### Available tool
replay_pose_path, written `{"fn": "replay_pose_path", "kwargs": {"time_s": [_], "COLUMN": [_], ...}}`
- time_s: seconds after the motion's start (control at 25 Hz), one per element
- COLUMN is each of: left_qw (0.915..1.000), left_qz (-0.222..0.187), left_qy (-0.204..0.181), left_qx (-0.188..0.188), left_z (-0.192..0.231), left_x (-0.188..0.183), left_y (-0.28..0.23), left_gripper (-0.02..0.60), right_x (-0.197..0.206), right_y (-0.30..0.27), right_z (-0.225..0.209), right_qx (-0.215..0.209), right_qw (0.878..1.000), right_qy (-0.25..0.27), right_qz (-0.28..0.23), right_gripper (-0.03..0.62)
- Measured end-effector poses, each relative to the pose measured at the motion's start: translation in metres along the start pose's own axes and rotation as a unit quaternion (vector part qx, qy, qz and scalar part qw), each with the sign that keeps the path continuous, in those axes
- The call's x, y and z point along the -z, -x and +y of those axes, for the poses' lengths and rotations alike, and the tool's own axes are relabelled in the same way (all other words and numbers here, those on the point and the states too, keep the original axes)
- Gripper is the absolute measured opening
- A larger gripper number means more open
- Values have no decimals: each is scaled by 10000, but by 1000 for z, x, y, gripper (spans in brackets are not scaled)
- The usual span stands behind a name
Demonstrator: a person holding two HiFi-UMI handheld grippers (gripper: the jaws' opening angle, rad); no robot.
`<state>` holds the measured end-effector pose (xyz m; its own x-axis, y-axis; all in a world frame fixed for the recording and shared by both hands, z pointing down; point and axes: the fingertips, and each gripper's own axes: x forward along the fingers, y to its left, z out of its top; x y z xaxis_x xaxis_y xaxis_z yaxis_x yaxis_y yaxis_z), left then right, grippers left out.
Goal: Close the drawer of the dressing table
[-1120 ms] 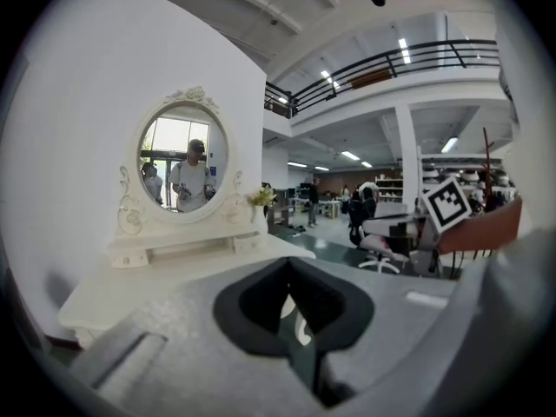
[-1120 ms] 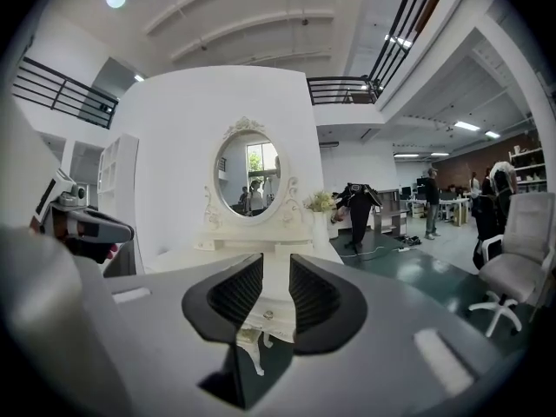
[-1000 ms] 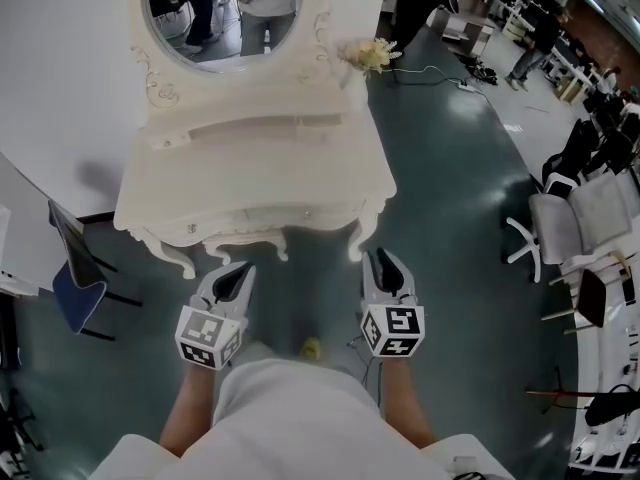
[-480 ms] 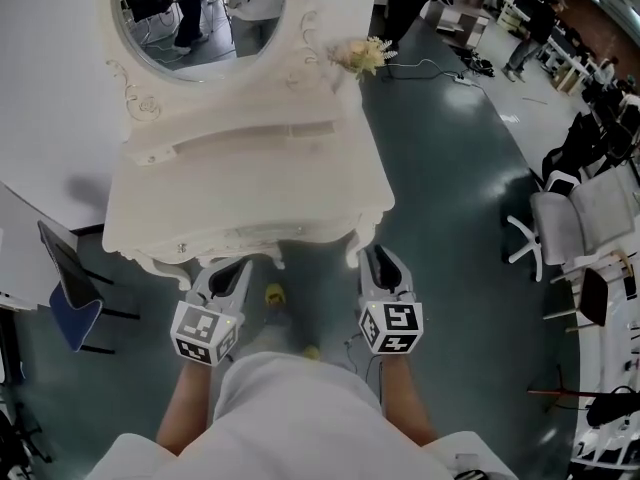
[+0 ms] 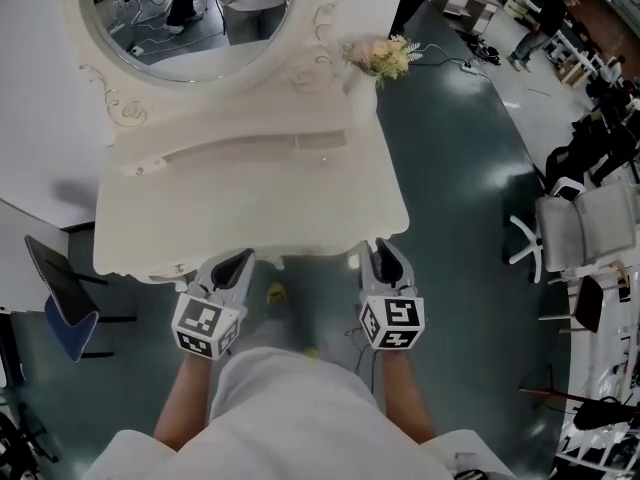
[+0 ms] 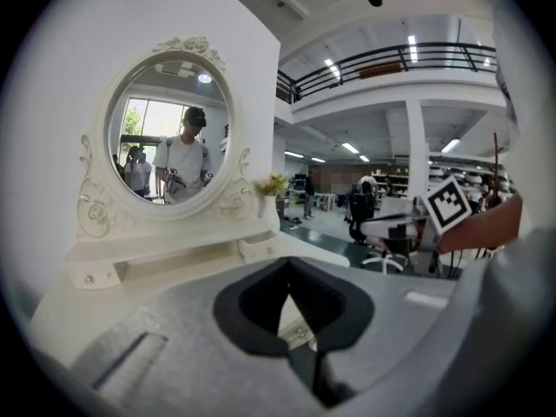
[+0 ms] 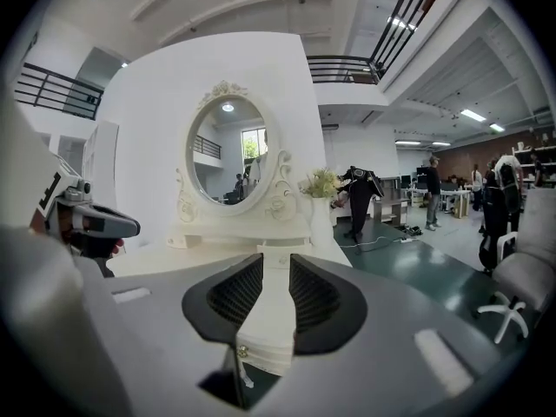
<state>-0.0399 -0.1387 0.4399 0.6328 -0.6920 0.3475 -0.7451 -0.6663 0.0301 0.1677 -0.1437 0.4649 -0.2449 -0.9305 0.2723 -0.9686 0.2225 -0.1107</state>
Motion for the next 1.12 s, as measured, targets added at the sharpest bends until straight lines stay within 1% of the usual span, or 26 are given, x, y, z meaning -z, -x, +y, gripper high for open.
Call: {"fn": "replay_pose_path", "kwargs": {"time_s": [0.36, 0.6, 0.88, 1.12], "left_qw": [9995, 9986, 9975, 9968], "left_qz": [104, 157, 311, 474], "left_qy": [167, 244, 284, 378], "left_qx": [260, 435, 567, 527], "left_z": [76, 114, 127, 132], "left_x": [-13, -10, -3, 4], "left_y": [-59, -89, -111, -130], "left_gripper": [0, 0, 0, 0], "right_x": [-10, -12, -8, -1], "right_y": [-88, -130, -160, -191], "right_z": [1, 2, -3, -11], "right_qx": [172, 349, 387, 223], "right_qw": [9993, 9984, 9978, 9975], "right_qy": [-100, -117, -140, -145], "right_qz": [328, 427, 519, 648], "right_gripper": [80, 80, 80, 80]}}
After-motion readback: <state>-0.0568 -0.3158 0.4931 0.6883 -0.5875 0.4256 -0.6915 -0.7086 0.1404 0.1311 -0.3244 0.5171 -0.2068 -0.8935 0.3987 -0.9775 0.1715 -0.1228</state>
